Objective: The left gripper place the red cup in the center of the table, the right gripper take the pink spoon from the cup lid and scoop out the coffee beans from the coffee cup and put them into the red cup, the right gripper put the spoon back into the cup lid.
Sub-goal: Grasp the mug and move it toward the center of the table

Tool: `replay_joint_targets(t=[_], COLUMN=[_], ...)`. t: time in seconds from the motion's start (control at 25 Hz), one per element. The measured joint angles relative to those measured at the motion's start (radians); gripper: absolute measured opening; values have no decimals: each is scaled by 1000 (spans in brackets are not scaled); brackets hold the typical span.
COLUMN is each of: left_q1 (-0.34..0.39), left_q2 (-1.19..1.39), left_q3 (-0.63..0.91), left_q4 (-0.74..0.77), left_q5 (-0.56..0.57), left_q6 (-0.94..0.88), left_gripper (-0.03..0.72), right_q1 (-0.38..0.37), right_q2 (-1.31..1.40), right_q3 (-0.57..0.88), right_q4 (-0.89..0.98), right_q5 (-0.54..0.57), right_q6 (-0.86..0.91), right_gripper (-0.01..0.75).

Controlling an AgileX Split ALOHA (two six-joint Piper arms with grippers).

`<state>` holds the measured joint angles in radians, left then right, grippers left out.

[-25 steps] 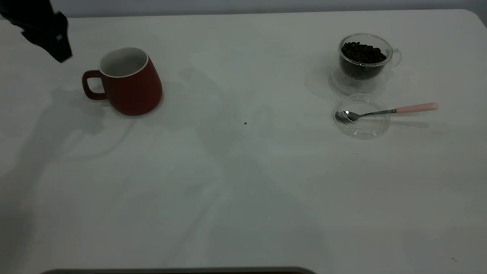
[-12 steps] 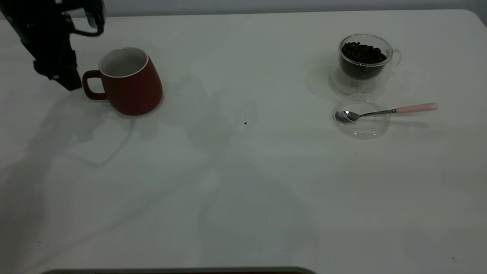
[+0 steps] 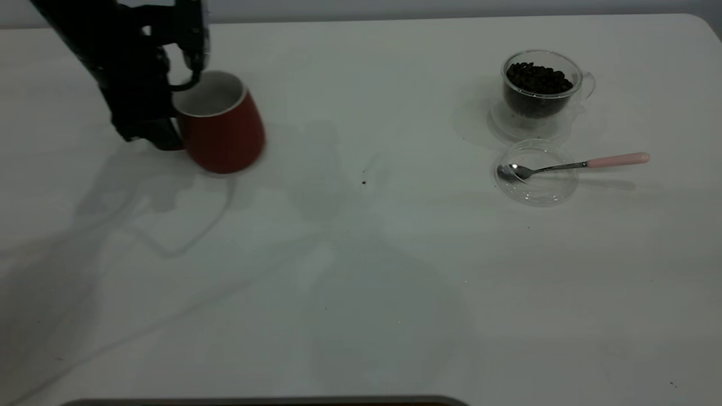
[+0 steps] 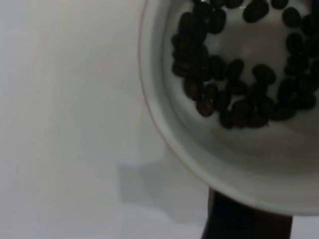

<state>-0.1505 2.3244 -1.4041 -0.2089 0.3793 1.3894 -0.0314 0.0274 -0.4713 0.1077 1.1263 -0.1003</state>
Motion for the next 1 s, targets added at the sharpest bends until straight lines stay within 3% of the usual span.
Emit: replay_joint_targets(t=[0.32, 0.68, 1.0], left_q1=[-62, -167, -215], left_q2=[0, 10, 10], left_q3=[0, 0, 0], left_q4=[-137, -176, -185], left_q5=[-47, -126, -153], left_q6=[50, 54, 58], left_gripper=[505, 505, 505], right_q1=[0, 0, 0], right_q2=[0, 0, 0], right_q3=[0, 0, 0], right_q4=[0, 0, 0], right_q5=[0, 0, 0], right_q6=[0, 0, 0], right_gripper=[239, 239, 239])
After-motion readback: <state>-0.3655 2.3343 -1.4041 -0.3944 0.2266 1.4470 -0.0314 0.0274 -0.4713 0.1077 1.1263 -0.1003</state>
